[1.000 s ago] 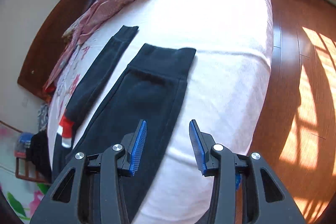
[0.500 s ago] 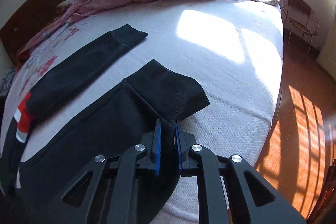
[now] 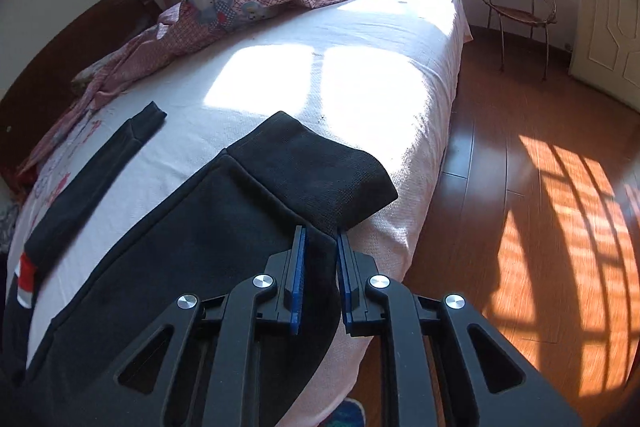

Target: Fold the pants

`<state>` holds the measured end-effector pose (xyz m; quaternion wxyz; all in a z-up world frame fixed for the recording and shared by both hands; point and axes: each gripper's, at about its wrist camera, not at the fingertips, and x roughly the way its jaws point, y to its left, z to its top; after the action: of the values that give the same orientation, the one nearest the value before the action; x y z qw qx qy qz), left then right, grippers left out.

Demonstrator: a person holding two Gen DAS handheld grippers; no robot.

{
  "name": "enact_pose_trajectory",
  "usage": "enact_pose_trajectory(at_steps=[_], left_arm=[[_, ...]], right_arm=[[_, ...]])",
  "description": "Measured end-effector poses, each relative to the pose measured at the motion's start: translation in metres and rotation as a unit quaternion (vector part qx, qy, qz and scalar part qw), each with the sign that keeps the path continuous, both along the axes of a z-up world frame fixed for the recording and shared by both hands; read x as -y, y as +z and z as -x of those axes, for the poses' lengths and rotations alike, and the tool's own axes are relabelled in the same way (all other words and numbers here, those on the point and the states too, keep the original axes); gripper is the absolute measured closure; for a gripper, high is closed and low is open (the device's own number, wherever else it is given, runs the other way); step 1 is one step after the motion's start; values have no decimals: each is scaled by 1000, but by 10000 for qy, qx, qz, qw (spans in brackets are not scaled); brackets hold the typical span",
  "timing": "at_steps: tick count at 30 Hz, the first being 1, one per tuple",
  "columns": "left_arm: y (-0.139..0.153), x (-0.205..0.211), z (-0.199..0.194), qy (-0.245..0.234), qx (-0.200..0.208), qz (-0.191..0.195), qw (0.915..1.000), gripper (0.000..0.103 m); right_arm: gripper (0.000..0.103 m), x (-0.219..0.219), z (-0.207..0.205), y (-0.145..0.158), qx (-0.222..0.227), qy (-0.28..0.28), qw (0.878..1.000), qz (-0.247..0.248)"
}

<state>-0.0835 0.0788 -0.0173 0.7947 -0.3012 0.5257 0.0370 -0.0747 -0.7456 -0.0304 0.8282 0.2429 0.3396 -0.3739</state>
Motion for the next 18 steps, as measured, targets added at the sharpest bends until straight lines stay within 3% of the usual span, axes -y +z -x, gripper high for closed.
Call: enact_pose_trajectory(at_steps=[1, 3, 5, 7, 13, 18], left_arm=[[3, -5, 0, 70, 73, -25, 9999, 2], [7, -16, -3, 179, 255, -109, 9995, 2], [13, -33, -7, 299, 464, -249, 9982, 2], [17, -52, -12, 279, 700, -397, 9964, 2], [24, -103, -61, -591, 1076, -559, 9909, 2], [27, -103, -122, -2004, 1535, -844, 9639, 2]], right_arm=[[69, -1, 2, 2, -122, -58, 9998, 123], [42, 0, 2, 6, -518, -111, 9983, 224], [41, -6, 7, 17, -794, -249, 9955, 448], [41, -24, 19, 35, -547, -239, 9962, 640], [41, -134, 24, 60, 247, 1111, 9935, 67], [41, -243, 9, 53, 250, 2253, 9728, -470]])
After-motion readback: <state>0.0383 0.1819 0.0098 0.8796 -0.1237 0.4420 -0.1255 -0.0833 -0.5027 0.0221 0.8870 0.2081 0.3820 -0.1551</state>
